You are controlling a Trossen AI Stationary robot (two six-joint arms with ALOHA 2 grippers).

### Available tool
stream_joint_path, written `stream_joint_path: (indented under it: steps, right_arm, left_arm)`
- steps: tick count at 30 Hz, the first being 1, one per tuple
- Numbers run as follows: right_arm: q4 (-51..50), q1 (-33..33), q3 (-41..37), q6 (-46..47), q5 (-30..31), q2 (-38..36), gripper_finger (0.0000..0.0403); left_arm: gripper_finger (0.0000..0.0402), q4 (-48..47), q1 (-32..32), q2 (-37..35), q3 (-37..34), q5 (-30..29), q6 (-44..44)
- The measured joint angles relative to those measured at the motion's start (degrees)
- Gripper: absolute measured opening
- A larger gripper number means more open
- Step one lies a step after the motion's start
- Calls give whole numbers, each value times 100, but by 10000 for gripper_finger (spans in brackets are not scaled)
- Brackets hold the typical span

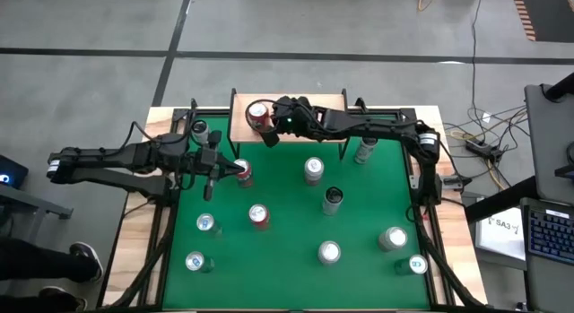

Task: Place canned beverage on shelf
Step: Put the bottom orange soda can on the shelf

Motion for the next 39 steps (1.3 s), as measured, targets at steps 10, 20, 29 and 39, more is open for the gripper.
stream_joint_path:
  steps: [10, 20, 29, 39]
  right_arm:
    - [412, -63, -58, -460, 26, 34, 9]
    - [1123, -130, -74, -1103, 23, 390, 9]
    - [1145, -165, -76, -1216, 22, 409, 9]
    - [1291, -114, -26, -911, -230, 343, 9]
  left_arm:
    - [0, 1, 1, 15, 0, 0, 2]
    - [0, 77, 2, -2, 0, 0, 2]
    - [0, 77, 1, -23, 0, 0, -8]
    - [0, 75, 2, -398, 0, -1194, 185]
